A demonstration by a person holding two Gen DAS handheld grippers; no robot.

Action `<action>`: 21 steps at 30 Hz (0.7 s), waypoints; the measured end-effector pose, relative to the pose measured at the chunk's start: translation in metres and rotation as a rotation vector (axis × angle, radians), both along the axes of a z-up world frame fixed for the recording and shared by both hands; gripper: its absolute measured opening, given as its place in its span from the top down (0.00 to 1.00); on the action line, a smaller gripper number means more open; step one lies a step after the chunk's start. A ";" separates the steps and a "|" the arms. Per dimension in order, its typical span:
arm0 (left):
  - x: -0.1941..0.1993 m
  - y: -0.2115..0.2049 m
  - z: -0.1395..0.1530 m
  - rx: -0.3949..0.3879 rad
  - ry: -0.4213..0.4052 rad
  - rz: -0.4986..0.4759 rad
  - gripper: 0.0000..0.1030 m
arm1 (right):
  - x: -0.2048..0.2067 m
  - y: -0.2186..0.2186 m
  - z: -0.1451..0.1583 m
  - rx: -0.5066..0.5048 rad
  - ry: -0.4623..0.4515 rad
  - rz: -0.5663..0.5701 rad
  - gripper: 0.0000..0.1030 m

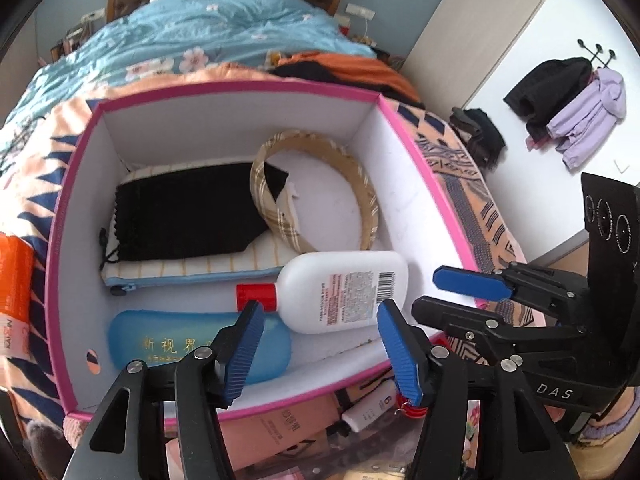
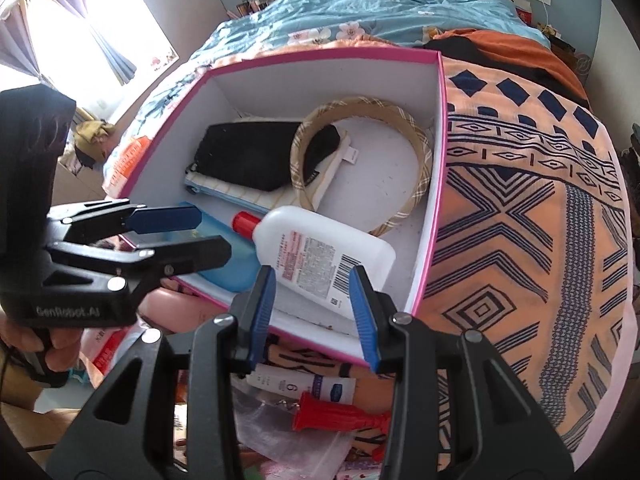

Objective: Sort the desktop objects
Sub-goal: 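Lower the lotion bottle into the box beside the glasses case and release, then withdraw the right gripper from the box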

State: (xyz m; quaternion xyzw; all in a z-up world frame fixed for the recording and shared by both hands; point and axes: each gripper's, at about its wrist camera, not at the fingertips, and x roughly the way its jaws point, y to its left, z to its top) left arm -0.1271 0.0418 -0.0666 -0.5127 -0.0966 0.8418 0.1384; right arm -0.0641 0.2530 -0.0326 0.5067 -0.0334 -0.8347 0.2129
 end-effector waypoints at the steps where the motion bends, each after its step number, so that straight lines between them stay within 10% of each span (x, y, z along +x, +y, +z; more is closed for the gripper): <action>1: 0.002 0.001 0.002 -0.002 0.006 0.002 0.35 | 0.002 0.000 0.002 -0.011 0.004 -0.001 0.60; 21: 0.048 -0.015 0.028 0.023 0.125 0.115 0.00 | 0.036 -0.008 0.026 -0.087 0.068 0.007 0.53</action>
